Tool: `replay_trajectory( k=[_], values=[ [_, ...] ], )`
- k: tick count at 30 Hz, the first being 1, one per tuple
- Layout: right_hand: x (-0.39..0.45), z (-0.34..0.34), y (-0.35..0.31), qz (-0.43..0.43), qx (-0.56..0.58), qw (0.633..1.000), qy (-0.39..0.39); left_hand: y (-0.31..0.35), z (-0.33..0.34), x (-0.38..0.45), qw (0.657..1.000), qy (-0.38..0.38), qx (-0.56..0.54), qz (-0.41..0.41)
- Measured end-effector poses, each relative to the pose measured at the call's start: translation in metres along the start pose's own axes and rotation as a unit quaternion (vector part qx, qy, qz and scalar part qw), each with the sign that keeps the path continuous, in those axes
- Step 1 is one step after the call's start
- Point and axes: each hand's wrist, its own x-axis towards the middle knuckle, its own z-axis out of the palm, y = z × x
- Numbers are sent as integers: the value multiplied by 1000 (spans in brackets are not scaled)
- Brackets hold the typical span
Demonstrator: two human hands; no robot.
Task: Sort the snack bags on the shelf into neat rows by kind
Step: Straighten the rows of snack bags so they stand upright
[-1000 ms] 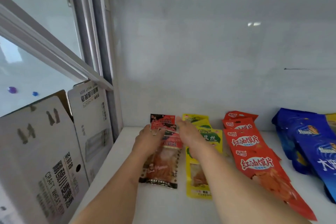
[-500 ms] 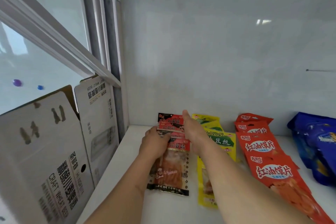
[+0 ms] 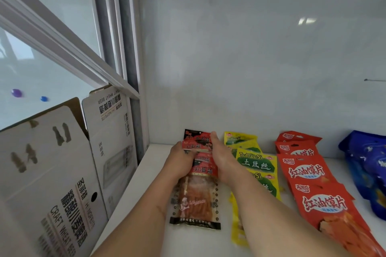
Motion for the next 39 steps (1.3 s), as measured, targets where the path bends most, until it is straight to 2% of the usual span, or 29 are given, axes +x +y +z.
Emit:
replay_trajectory(
  k=[4, 8, 12, 16, 18, 20, 22, 25, 27, 30, 35, 39],
  values=[
    [3, 6, 2, -22, -58, 998, 28, -3, -1, 3, 1000, 9, 23, 9],
    [7, 10, 4, -27, -160, 985, 49, -8, 1, 1, 992, 11, 125, 28],
    [3, 10, 0, -45, -215, 974, 63, -8, 0, 3, 987, 13, 159, 34],
    [-19, 9, -6, -133, -229, 960, 86, 1, -4, 3, 978, 54, 200, 21],
    [-35, 1, -12, -185, -252, 942, 119, 11, -2, -4, 963, 109, 238, 59],
    [-50, -15, -17, -220, -273, 921, 169, 26, 6, -13, 960, 136, 219, 107],
    [-64, -38, -17, -236, -275, 905, 221, 42, 21, -25, 974, 107, 154, 127],
    [-83, -72, -6, -229, -275, 888, 288, 58, 52, -48, 990, 17, 71, 120],
    [-91, -88, 4, -231, -268, 885, 304, 60, 72, -61, 994, -31, 49, 96],
    [-95, -101, 18, -208, -237, 901, 298, 55, 95, -69, 991, -79, 58, 89],
    [-89, -111, 35, -175, -183, 930, 267, 48, 111, -77, 987, -77, 127, 61],
    [-81, -114, 44, -172, -191, 931, 259, 45, 116, -83, 986, -76, 135, 66]
  ],
)
